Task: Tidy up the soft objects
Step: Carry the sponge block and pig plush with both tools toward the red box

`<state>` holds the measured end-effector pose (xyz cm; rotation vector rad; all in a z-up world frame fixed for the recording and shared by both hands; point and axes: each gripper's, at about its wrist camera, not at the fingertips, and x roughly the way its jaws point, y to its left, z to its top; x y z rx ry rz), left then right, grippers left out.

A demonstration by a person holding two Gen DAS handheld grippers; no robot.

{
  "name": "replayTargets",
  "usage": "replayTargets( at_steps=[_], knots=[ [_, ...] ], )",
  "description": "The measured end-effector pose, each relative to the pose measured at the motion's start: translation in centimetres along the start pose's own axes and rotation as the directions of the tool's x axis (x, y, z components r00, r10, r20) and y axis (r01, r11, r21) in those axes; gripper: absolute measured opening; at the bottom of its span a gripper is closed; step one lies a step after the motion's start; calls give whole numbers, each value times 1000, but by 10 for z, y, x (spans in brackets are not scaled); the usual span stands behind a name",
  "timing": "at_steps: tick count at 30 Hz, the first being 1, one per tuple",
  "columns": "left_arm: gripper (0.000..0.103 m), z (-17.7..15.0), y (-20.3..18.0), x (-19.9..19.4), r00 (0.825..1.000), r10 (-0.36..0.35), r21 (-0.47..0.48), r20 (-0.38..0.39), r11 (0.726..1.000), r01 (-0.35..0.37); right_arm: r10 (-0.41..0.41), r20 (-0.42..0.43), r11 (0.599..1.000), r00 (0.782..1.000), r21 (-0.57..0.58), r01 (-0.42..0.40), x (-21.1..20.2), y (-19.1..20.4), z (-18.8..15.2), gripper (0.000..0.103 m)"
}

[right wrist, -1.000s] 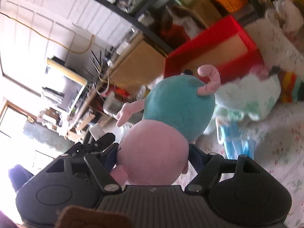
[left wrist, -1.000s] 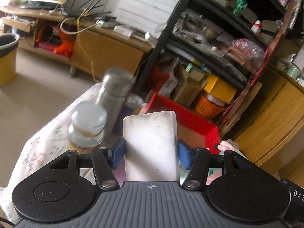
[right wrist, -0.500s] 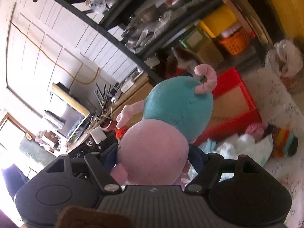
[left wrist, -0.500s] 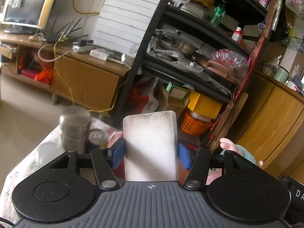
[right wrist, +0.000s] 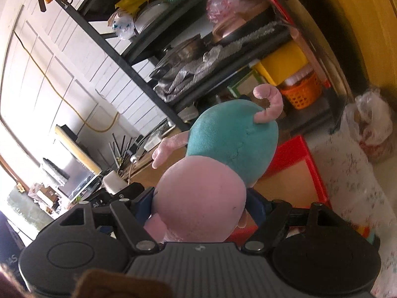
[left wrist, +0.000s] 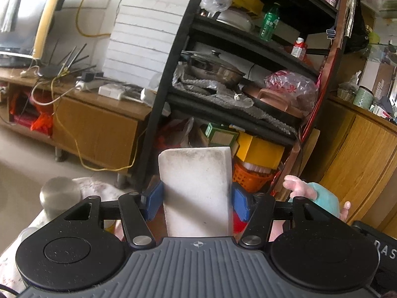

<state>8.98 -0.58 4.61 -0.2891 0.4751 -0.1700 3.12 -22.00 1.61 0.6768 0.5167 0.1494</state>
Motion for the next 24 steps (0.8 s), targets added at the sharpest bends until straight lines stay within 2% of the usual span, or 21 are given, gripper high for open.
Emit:
replayTargets(
  at_steps=[7,12,24],
  knots=[
    [59,4,-7,31,1000,15,1,-4,1000,-15,-41,25,999,999,3,41,25,-7,14,49],
    [59,0,-9,55,999,33,13,-21,999,-33,-79,33,996,996,-36,80,45,-8,18,49],
    [59,-20,5,113,985,104,38,-134,994,-100,-184,-40,982,982,-37,183,101,-37,17,49]
  ],
)
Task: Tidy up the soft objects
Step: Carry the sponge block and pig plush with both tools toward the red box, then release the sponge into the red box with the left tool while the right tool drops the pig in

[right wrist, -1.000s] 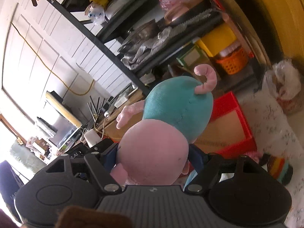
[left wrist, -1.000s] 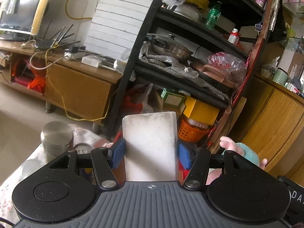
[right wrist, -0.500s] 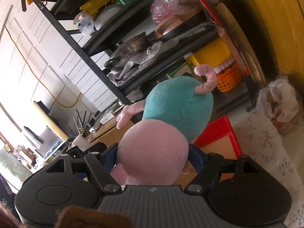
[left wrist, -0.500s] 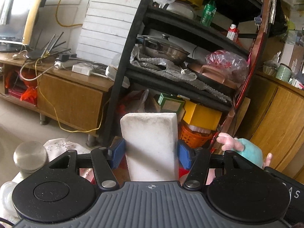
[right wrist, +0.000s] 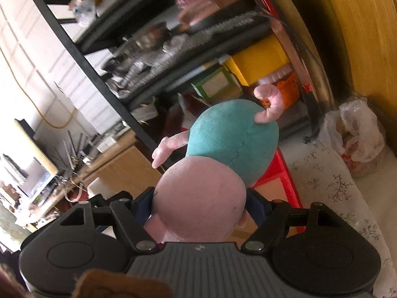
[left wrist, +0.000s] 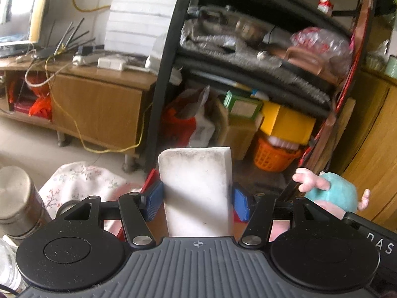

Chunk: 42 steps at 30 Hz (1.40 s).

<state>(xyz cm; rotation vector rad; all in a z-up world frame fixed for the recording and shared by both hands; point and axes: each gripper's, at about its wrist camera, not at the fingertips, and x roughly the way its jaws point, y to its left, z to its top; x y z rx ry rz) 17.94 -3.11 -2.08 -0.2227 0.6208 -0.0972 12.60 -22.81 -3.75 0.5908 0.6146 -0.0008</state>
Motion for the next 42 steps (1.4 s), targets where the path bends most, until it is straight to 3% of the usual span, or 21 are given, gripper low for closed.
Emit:
replayTargets(
  at_steps=[10,17,23,32,37,42],
  knots=[
    [60,-19,8,39,991,53,27,-121,998,-50,-98,-92,995,991,0,98,45,-21,-10,49],
    [74,-23,11,45,986,78,51,-147,996,-71,-127,-171,990,977,42,136,65,-33,-13,54],
    [76,-21,8,40,986,81,71,-143,995,-71,-134,-127,989,983,45,141,55,-31,-6,54],
    [80,-24,9,-1,990,51,110,-128,993,-37,-158,-110,987,981,-32,156,15,-18,-5,54],
    [81,-36,13,-21,988,70,182,-140,982,-44,-168,-110,985,980,-61,162,-12,-12,-21,55],
    [81,-47,26,-37,982,64,186,-178,982,-30,-183,-139,982,973,-80,173,-29,-15,-39,55]
  ],
)
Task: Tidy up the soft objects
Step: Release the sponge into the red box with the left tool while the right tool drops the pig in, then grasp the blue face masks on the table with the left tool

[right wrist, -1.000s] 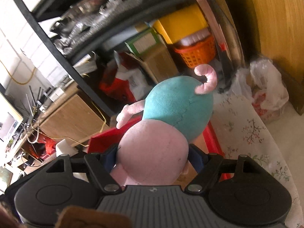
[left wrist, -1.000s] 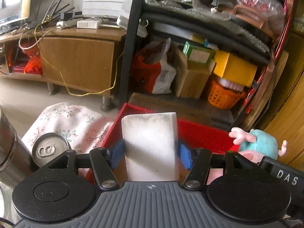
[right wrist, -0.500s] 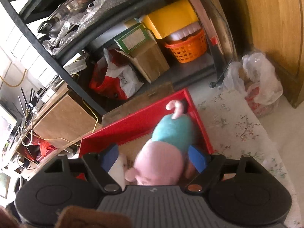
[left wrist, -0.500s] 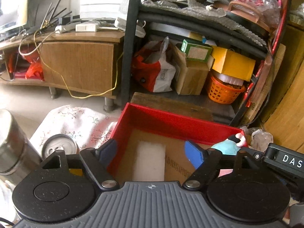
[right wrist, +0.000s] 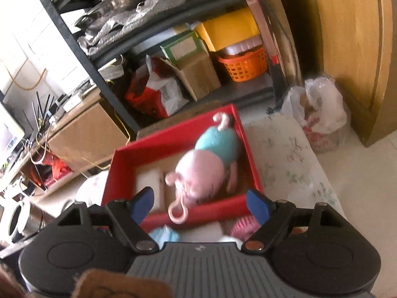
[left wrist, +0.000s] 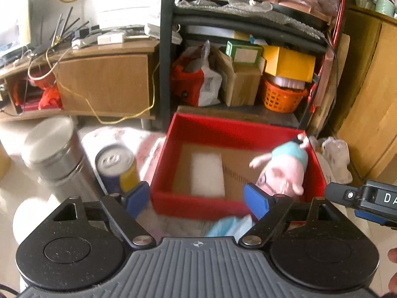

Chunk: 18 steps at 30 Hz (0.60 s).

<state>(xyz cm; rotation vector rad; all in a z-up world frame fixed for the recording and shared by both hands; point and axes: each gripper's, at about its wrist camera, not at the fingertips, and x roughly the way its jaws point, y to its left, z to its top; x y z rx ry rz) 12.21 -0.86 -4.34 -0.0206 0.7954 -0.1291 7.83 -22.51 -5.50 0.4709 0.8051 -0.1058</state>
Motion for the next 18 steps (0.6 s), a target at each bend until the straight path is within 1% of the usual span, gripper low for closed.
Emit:
replayTargets(
  at_steps=[7,12,16,18],
  knots=[
    [81,-24,5,-13,999,-16,19,-41,1000,17,-7,-21,1000,1000,21,8,-16,-15,-22,55],
    [81,-39,0,-22,995,-69,5,-78,998,69,-2,-42,1000,999,20,2,-27,-19,-36,55],
    [82,-56,-13,-27,990,-87,61,-108,994,94,4,-66,1000,998,15,-3,-34,-23,-50,55],
    [82,-68,-19,-30,986,-103,73,-132,991,113,0,-75,1000,997,9,1,-37,-25,-57,55]
  ],
)
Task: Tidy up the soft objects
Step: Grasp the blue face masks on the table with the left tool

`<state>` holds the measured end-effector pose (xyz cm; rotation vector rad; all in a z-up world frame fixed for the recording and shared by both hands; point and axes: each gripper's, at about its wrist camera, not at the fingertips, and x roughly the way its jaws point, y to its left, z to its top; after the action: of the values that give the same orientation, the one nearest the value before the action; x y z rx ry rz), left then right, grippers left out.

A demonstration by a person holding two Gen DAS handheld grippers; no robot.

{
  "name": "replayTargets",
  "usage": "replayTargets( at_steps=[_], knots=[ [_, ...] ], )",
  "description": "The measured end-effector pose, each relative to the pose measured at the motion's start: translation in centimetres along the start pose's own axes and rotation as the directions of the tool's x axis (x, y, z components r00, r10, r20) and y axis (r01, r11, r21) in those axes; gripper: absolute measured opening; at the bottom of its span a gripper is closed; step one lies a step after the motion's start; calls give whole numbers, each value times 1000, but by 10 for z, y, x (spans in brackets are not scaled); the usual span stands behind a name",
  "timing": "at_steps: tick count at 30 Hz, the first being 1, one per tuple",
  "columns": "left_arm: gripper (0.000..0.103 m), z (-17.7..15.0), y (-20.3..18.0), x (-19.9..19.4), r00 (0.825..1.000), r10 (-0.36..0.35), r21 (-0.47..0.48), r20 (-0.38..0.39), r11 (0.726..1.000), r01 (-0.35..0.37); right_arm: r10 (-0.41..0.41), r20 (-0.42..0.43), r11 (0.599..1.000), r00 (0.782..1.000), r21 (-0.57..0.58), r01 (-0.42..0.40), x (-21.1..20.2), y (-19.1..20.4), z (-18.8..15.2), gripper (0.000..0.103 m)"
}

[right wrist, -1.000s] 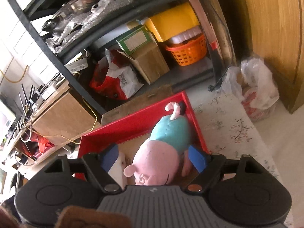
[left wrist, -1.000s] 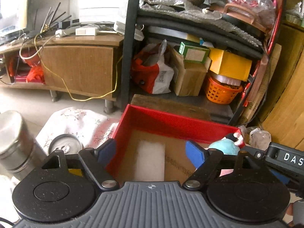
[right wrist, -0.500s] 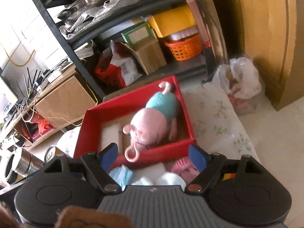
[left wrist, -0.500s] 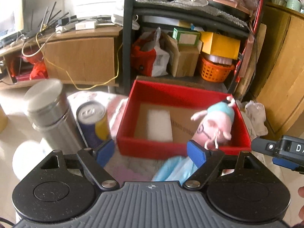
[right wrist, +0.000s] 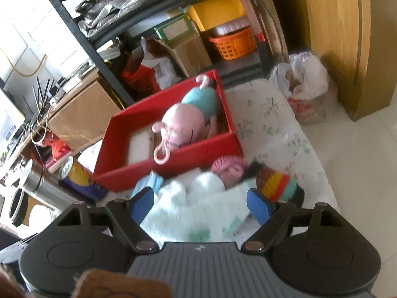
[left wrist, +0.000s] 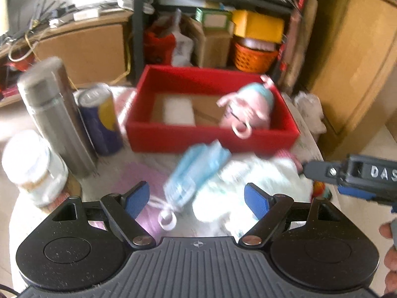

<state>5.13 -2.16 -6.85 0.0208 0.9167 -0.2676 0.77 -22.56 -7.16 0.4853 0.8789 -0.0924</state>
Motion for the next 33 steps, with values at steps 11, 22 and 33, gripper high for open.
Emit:
replayTargets(
  at_steps=[11,22,33],
  knots=[
    [82,-50,-41,24,990,-31,79,-139,996,42,18,-32,999,999,38,-17,-17,-20,-16,55],
    [54,-59,-52,48,978,-48,64,-204,996,62,32,-41,999,999,32,-31,-17,-25,-12,55],
    [19,-59,-40,51,972,-61,3,-228,998,63,16,-65,1000,998,-3,-16,-8,-22,-15,55]
  ],
)
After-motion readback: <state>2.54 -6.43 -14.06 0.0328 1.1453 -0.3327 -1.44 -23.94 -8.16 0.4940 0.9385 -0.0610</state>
